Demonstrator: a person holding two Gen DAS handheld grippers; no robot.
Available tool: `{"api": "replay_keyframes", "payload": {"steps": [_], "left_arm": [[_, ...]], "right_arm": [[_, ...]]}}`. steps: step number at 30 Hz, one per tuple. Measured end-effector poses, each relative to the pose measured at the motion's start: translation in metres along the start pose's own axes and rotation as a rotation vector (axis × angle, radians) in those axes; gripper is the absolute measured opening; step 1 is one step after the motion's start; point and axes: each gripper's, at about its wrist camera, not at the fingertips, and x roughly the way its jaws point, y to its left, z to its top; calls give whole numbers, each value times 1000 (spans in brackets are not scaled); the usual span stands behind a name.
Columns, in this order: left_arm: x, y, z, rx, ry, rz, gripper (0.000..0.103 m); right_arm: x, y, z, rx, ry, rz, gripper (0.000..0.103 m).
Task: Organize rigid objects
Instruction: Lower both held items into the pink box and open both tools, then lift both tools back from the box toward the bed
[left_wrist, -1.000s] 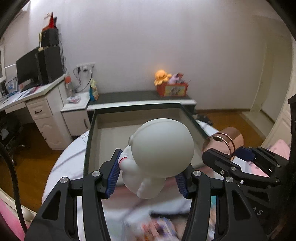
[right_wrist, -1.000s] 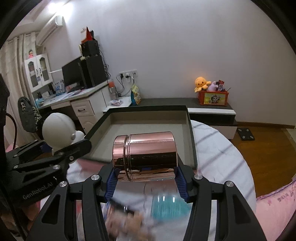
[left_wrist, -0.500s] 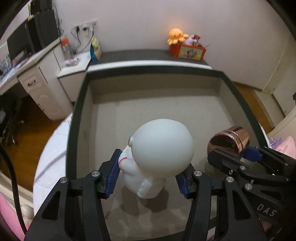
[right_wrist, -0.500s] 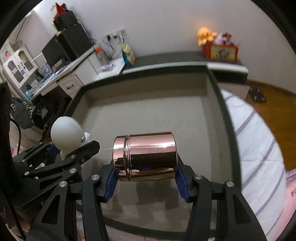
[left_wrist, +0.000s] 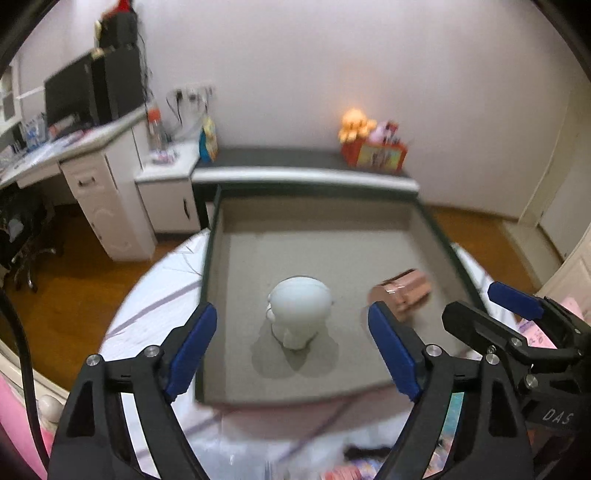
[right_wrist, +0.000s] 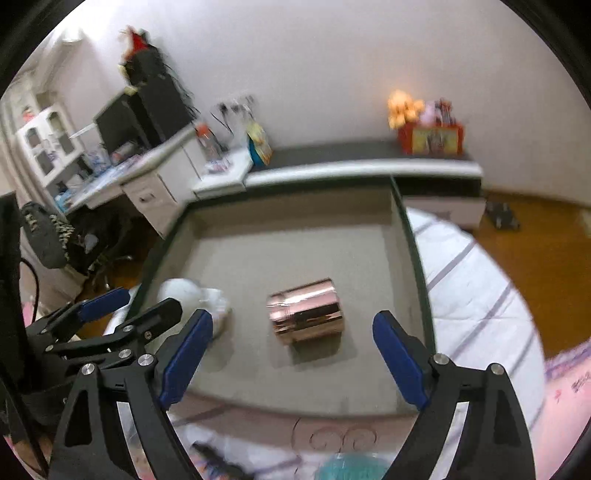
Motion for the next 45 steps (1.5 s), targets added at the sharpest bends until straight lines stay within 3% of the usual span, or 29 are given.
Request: {"api": "replay_keyframes", "payload": {"steps": [7, 11, 14, 25, 31, 45], "left_arm": [[-106, -3, -38, -27, -231, 20, 99], [-160, -16, -70, 19, -371, 112, 103], [-186, -24, -87, 52, -430, 158, 103], [-240, -40, -135, 63, -536, 149, 103], [-254, -53, -149, 103, -592, 200, 103], [-250, -55, -156, 92, -572, 200, 103]], "right_arm": [[-102, 33, -38, -98, -256, -69, 90], [-150, 48, -68, -105, -365, -70, 90], [-178, 57, -89, -123, -417, -87, 90], [-241, 66, -151, -142, -548, -140, 90], [-253, 68, -169, -152, -576, -172, 90], [-256, 58, -185, -144, -571, -177, 90]]}}
